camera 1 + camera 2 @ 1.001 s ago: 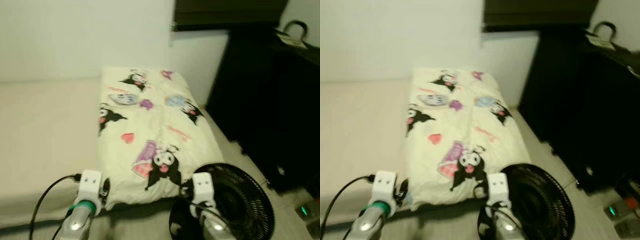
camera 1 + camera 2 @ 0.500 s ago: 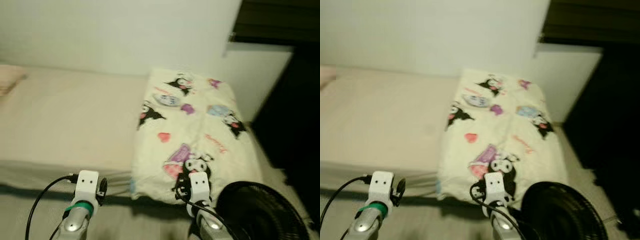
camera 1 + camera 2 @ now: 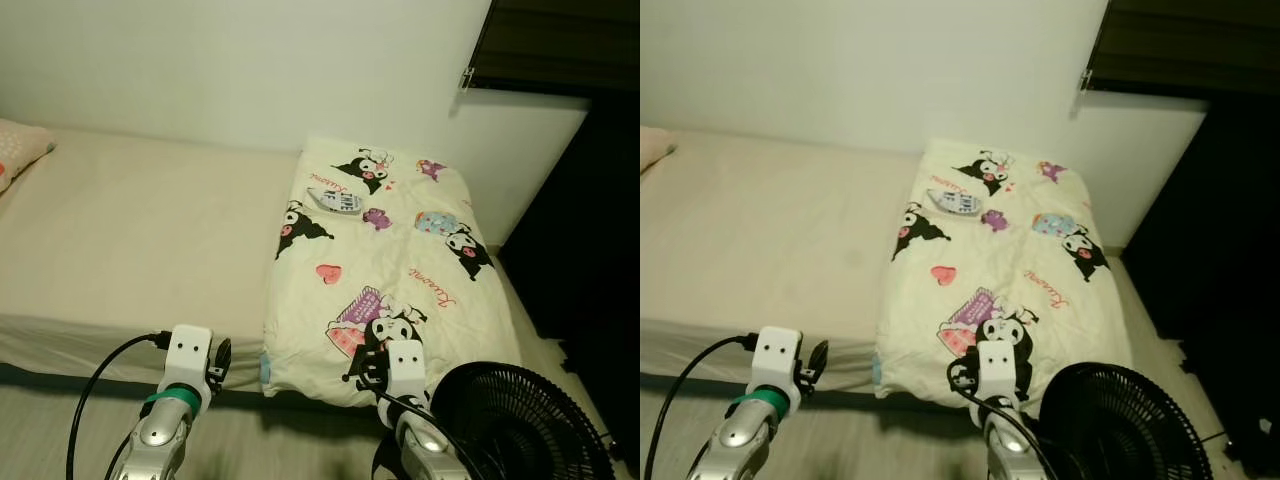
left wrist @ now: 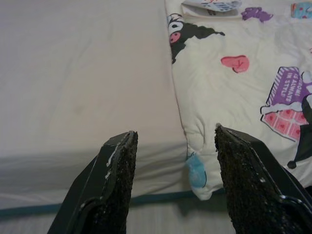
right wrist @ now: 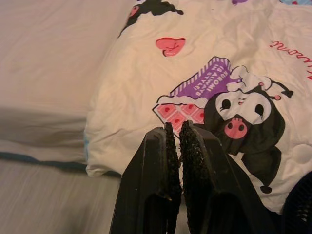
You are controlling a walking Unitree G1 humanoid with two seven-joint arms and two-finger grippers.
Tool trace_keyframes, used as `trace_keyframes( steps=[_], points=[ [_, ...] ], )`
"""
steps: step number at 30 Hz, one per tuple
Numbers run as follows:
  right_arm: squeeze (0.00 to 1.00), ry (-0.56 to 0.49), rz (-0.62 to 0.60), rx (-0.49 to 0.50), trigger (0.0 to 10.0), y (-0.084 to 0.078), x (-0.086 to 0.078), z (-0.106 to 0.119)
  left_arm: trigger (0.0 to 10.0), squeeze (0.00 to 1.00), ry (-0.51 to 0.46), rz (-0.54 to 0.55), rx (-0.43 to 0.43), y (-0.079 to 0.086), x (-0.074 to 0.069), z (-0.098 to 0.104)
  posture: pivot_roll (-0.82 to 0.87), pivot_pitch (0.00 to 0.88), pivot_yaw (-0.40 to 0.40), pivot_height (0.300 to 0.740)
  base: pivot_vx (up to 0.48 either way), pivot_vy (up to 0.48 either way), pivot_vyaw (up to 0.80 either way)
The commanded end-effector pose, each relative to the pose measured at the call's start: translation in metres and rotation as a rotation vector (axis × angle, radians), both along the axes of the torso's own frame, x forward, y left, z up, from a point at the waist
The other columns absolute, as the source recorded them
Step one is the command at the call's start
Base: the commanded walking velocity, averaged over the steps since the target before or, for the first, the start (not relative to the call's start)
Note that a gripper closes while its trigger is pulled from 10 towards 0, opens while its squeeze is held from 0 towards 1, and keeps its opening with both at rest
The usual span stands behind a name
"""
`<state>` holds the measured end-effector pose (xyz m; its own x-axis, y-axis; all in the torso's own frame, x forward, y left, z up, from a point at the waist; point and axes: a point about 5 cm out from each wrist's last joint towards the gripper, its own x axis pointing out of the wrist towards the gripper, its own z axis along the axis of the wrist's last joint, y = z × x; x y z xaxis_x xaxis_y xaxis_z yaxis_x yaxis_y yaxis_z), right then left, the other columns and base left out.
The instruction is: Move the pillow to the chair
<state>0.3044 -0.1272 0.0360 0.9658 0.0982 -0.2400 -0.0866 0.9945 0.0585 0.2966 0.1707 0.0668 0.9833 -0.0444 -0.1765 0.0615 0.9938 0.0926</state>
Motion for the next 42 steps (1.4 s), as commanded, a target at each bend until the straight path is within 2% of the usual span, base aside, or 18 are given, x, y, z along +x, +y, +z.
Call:
trace_keyframes(
  steps=[1, 7, 31, 42],
  points=[
    [0.0, 0.023, -0.021, 0.015, 10.0, -0.0024, -0.0035, -0.0058, 10.0, 0.0, 0.018, -0.016, -0.007, -0.0033, -0.0004, -0.004, -0.03, 0.021, 0.021, 0.74, 0.296, 0.0, 0.0],
    [0.0, 0.02, -0.023, 0.022, 10.0, -0.0026, -0.0042, -0.0059, 10.0, 0.0, 0.012, -0.032, -0.019, -0.0048, 0.0024, -0.0016, -0.03, 0.027, 0.025, 0.74, 0.397, 0.0, 0.0],
    [0.0, 0.02, -0.011, 0.024, 10.0, -0.0005, -0.0027, -0.0048, 10.0, 0.0, 0.017, -0.027, -0.03, -0.0043, -0.0026, -0.0051, -0.03, 0.033, 0.013, 0.74, 0.423, 0.0, 0.0],
    [0.0, 0.029, -0.019, 0.024, 10.0, -0.0012, -0.0051, -0.0074, 10.0, 0.0, 0.038, -0.009, 0.008, -0.0021, -0.0044, -0.009, -0.03, 0.038, 0.02, 0.74, 0.084, 0.0, 0.0]
  ],
)
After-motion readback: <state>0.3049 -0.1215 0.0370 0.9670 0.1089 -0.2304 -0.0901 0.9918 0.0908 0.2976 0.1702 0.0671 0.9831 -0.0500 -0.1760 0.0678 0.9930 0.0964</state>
